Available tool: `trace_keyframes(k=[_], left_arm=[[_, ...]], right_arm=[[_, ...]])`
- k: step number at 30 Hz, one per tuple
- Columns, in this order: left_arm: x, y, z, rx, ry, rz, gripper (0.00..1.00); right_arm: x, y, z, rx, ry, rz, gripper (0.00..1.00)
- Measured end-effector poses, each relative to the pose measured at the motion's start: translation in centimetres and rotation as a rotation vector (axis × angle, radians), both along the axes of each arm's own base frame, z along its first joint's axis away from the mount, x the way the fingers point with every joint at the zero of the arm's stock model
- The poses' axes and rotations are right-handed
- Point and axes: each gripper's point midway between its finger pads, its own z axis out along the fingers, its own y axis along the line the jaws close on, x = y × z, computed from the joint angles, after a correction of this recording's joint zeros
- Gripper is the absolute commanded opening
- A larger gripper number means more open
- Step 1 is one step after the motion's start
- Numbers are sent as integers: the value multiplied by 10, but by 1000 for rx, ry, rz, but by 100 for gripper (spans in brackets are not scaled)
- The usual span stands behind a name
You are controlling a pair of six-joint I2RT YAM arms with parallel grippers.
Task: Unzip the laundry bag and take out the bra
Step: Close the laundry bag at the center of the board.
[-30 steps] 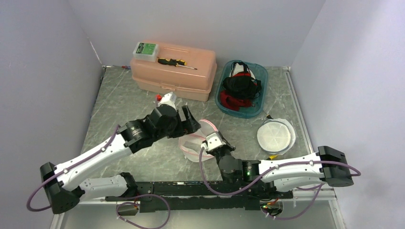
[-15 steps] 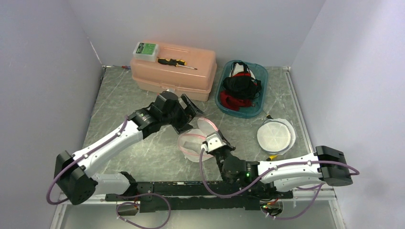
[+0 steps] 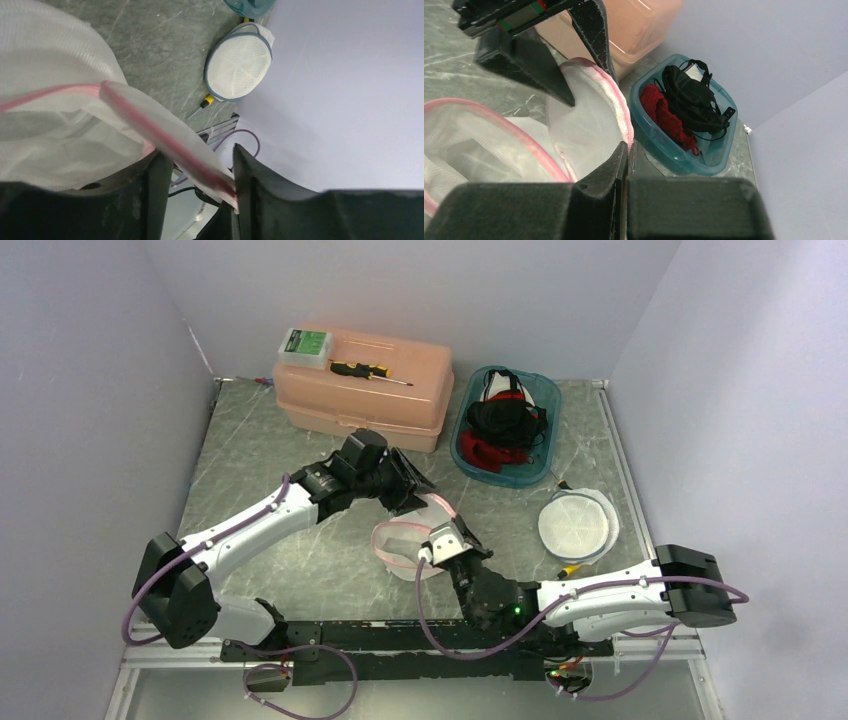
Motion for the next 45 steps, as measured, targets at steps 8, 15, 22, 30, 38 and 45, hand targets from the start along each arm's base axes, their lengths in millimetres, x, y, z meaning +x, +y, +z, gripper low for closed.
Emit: trace_keyframes(k=[8, 15, 22, 30, 38, 45], left_arm=[[4, -4, 3, -33, -30, -8, 3], [8, 0, 0, -10, -87, -42, 3], [2, 8, -8, 10, -183, -129, 3], [-21, 18, -13, -33, -290, -218, 3], [-45, 33, -39, -107, -330, -214, 3], [-60, 43, -60, -155, -337, -187, 3]], right_arm=[[-8, 7, -11, -22, 38, 49, 66], [-19, 29, 5, 68, 165, 156, 100], [-21, 21, 32, 324, 317, 285, 100], [12, -9, 33, 674, 469, 291, 93], [26, -34, -75, 889, 761, 176, 88], [27, -32, -103, 1043, 903, 193, 87]])
